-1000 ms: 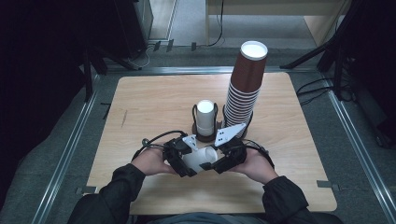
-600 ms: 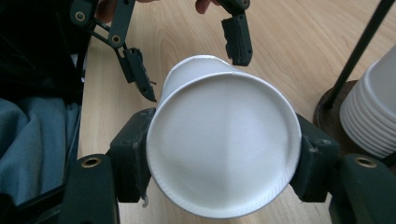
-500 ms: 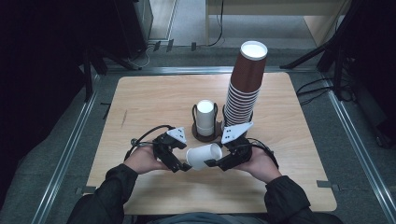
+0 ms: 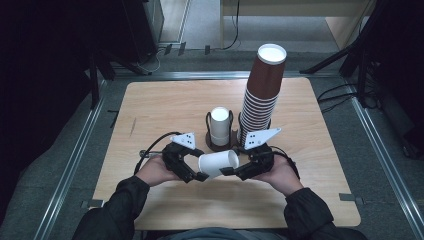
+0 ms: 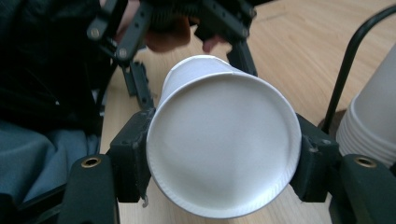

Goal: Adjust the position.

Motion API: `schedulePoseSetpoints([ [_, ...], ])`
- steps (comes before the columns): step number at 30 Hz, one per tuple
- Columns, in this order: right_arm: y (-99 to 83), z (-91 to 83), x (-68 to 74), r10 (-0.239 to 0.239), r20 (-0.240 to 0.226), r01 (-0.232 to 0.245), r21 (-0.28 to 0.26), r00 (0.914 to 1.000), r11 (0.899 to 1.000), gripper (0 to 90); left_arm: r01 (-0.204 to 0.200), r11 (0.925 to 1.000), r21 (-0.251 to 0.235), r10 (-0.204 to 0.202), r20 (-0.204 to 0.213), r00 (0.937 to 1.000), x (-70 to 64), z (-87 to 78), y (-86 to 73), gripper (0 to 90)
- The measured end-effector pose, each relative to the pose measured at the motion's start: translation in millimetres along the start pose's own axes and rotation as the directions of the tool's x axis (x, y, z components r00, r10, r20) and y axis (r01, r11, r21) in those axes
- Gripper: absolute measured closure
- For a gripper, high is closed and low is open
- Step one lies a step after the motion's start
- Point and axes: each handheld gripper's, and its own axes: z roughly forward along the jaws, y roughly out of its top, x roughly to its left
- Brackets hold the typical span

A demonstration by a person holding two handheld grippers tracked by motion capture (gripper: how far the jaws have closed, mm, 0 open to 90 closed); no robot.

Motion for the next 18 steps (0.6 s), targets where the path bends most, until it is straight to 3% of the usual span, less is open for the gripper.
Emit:
schedulePoseSetpoints([
  [4, 2.3, -0.5, 0.7, 0.008, -0.022, -0.009, -0.040, 0.9997, 0.999, 34.4, -0.007, 1.0000, -0.003, 0.007, 0.041, 0.9991, -0.9, 4.0, 0.9, 8.4],
  [8, 2.9, 1.4, 3.1, 0.006, -0.037, -0.008, -0.047, 0.9993, 0.999, 34.4, -0.028, 0.9996, -0.006, 0.029, 0.026, 0.9993, -1.2, 8.5, 0.2, 7.1],
  [12, 3.8, 3.1, 3.6, 0.009, -0.049, -0.012, -0.065, 0.9987, 0.998, 34.4, -0.012, 0.9983, -0.057, 0.014, 0.036, 0.9993, -2.2, 9.4, 3.3, 7.1],
  [14, 4.0, 4.3, 3.4, 0.015, -0.056, -0.018, -0.068, 0.9983, 0.997, 34.4, 0.002, 0.9979, -0.065, 0.002, 0.057, 0.9983, -1.8, 9.5, 4.3, 7.2],
  [18, 4.7, 4.3, 2.3, 0.028, -0.061, -0.033, -0.083, 0.9977, 0.996, 34.4, 0.011, 0.9968, -0.079, -0.006, 0.062, 0.9980, -3.0, 8.0, 5.5, 8.9],
])
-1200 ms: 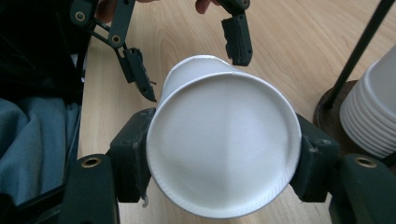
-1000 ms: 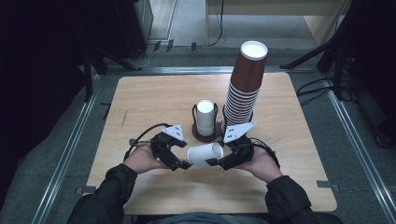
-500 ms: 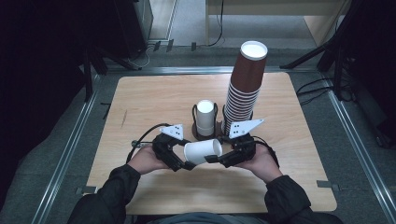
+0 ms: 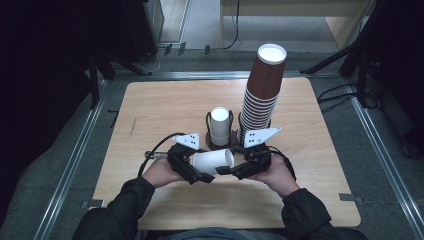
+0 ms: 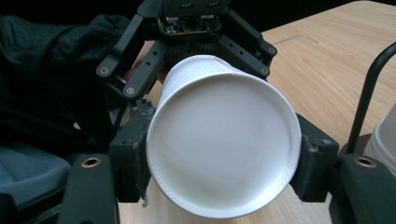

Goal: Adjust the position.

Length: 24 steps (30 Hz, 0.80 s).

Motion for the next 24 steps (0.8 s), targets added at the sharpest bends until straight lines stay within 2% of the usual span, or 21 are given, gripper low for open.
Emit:
schedulePoseSetpoints([
  [4, 0.4, -0.8, -0.2, 0.012, -0.013, -0.012, -0.016, 0.9998, 1.000, 34.4, 0.001, 0.9997, -0.026, -0.001, -0.001, 1.0000, -0.6, -3.2, 1.0, 15.6],
  [7, -0.1, -0.8, -1.5, 0.012, -0.005, -0.012, -0.006, 0.9999, 1.000, 34.4, -0.001, 1.0000, -0.007, 0.001, 0.004, 1.0000, -0.9, -2.2, 1.1, 21.0],
  [15, -0.4, -1.8, -1.3, 0.020, -0.015, -0.020, -0.007, 0.9997, 1.000, 34.7, -0.003, 1.0000, 0.009, 0.003, 0.010, 0.9999, -1.4, -3.9, 2.6, 24.4],
  [19, -0.7, -0.6, -0.1, 0.003, -0.011, -0.003, 0.007, 0.9999, 1.000, 34.0, -0.013, 0.9993, 0.034, 0.013, 0.001, 0.9999, -3.4, -2.8, 3.8, 24.8],
  [24, -0.6, -0.2, 1.3, 0.003, -0.012, -0.003, 0.008, 0.9999, 1.000, 25.8, -0.006, 0.9997, 0.025, 0.006, -0.002, 1.0000, -1.3, -9.1, 5.6, 25.1],
])
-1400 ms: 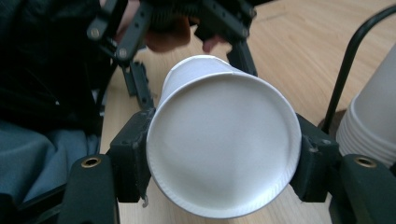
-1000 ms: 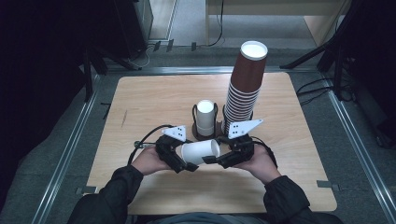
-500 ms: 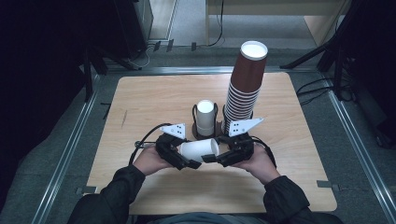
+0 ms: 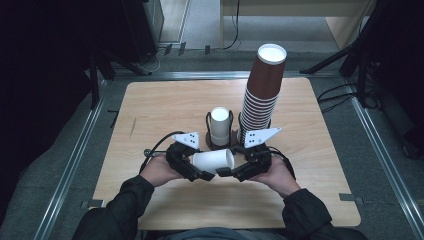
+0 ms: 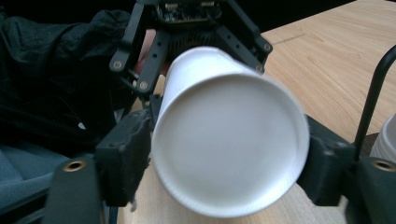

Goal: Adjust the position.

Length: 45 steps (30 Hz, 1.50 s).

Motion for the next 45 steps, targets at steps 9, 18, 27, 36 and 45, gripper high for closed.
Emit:
schedulePoseSetpoints([
  [9, -4.2, 2.5, -1.8, -0.009, 0.048, 0.005, 0.094, 0.9988, 0.996, 25.3, 0.007, 0.9992, 0.040, -0.006, -0.034, 0.9994, 3.6, -14.4, -1.9, 25.1],
  [18, -9.0, 10.8, -1.5, -0.033, 0.059, 0.021, 0.187, 0.9977, 0.982, 26.2, 0.008, 0.9918, 0.128, 0.000, -0.061, 0.9981, 6.2, -13.4, -0.4, 25.1],
  [27, -12.5, 15.7, -2.5, -0.058, 0.089, 0.034, 0.248, 0.9944, 0.968, 26.5, -0.017, 0.9625, 0.271, 0.048, -0.107, 0.9931, 5.4, -1.9, -1.9, 25.1],
  [36, -13.7, 20.0, -2.0, -0.098, 0.107, 0.064, 0.289, 0.9894, 0.955, 26.5, -0.028, 0.9420, 0.334, 0.069, -0.113, 0.9911, 6.7, 8.1, -3.2, 25.1],
  [45, -13.4, 24.1, 0.1, -0.122, 0.110, 0.083, 0.311, 0.9863, 0.947, 26.5, -0.039, 0.9328, 0.358, 0.081, -0.102, 0.9915, 3.6, 14.8, -2.0, 25.2],
])
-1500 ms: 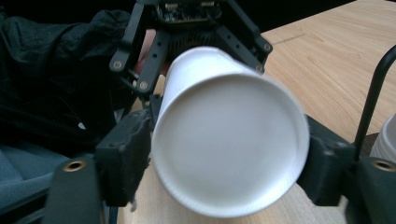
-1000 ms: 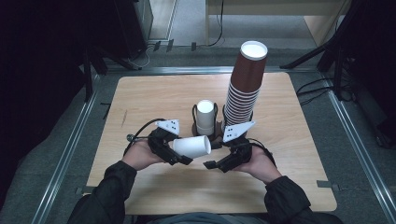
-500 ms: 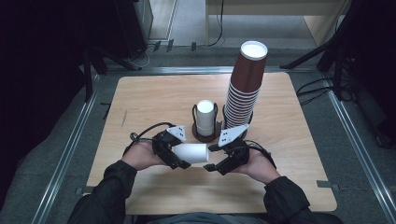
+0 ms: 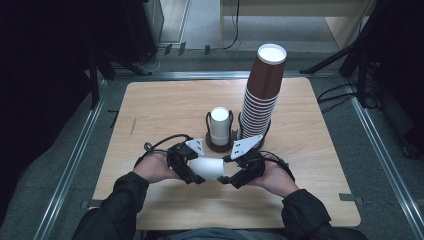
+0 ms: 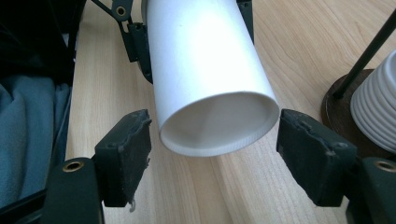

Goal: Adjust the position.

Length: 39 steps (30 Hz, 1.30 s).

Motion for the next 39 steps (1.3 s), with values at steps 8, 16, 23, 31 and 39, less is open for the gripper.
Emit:
schedulePoseSetpoints([
  [8, 3.8, 6.4, 6.5, -0.049, 0.000, 0.049, 0.027, 0.9988, 0.998, 26.7, -0.027, 0.9996, 0.012, 0.027, 0.017, 0.9995, -7.3, 4.6, 5.3, 25.3],
  [16, 6.0, 12.9, 9.8, -0.057, -0.030, 0.058, 0.043, 0.9979, 0.997, 30.7, -0.061, 0.9974, 0.037, 0.060, 0.025, 0.9979, -12.3, 11.7, 9.9, 25.3],
  [23, 6.0, 14.7, 9.9, -0.058, -0.051, 0.061, 0.056, 0.9970, 0.997, 34.6, -0.064, 0.9972, 0.039, 0.063, 0.030, 0.9976, -13.8, 12.6, 11.0, 25.3],
  [31, 6.6, 9.1, 9.0, -0.077, -0.043, 0.078, 0.039, 0.9961, 0.996, 34.6, -0.076, 0.9971, 0.002, 0.075, 0.029, 0.9967, -13.8, 6.2, 11.1, 15.2],
  [39, 4.1, 0.0, 4.1, -0.057, -0.042, 0.058, 0.006, 0.9975, 0.998, 34.4, -0.038, 0.9968, -0.070, 0.040, 0.015, 0.9991, -10.6, -2.0, 4.3, 6.9],
])
